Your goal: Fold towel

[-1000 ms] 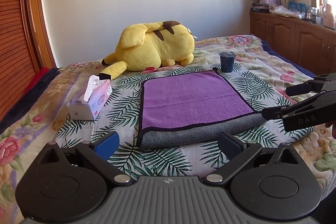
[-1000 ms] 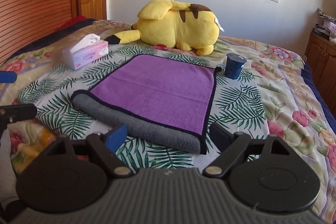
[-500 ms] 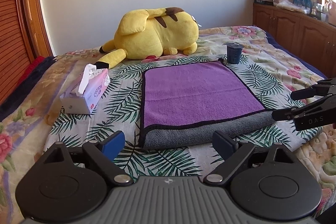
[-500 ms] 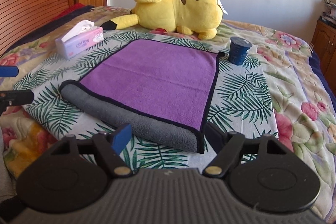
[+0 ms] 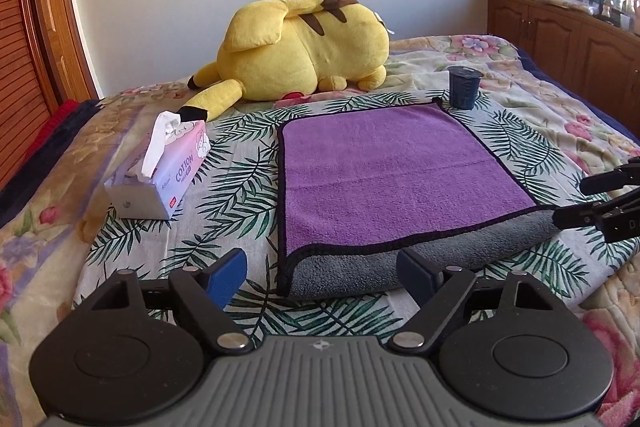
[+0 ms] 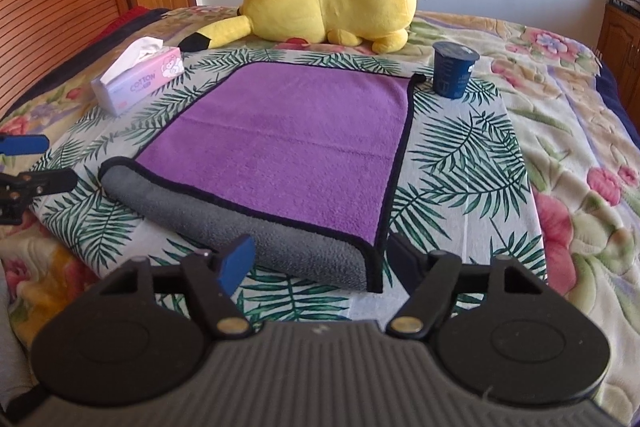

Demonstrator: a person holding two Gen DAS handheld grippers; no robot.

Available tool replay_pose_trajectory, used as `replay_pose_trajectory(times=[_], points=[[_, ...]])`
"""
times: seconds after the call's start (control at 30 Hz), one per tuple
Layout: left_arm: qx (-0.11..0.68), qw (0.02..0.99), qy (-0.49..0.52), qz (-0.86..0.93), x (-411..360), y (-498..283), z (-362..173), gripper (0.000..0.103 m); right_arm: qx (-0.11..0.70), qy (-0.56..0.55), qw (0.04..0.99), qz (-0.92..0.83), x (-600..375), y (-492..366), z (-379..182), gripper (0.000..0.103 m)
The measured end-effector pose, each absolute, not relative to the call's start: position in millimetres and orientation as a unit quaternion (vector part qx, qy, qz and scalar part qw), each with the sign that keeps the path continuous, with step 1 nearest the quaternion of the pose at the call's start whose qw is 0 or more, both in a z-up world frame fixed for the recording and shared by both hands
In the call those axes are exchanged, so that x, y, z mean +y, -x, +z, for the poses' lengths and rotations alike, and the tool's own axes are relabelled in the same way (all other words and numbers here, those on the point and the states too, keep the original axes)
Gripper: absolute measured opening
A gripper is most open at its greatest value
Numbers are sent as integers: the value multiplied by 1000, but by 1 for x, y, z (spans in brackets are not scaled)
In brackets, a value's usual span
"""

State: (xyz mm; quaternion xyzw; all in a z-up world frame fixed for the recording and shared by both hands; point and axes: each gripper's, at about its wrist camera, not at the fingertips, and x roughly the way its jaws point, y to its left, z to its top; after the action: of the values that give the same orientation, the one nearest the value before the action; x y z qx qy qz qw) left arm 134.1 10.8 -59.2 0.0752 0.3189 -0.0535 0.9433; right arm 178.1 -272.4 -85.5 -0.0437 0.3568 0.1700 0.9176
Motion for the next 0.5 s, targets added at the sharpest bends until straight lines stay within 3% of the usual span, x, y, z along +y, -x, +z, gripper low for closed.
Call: replay_pose_trajectory(times=[0.17, 0.37, 0.5], points=[[325, 942, -72, -48, 16, -150, -64, 57, 365, 41, 915, 169, -273, -182, -88, 71], [335, 938, -68, -48, 23, -167, -73, 42, 374, 39, 911, 170, -277, -190, -92, 68], [339, 938, -56, -53, 30, -175, -78, 36, 390, 42, 904, 169, -278, -199, -100, 59]])
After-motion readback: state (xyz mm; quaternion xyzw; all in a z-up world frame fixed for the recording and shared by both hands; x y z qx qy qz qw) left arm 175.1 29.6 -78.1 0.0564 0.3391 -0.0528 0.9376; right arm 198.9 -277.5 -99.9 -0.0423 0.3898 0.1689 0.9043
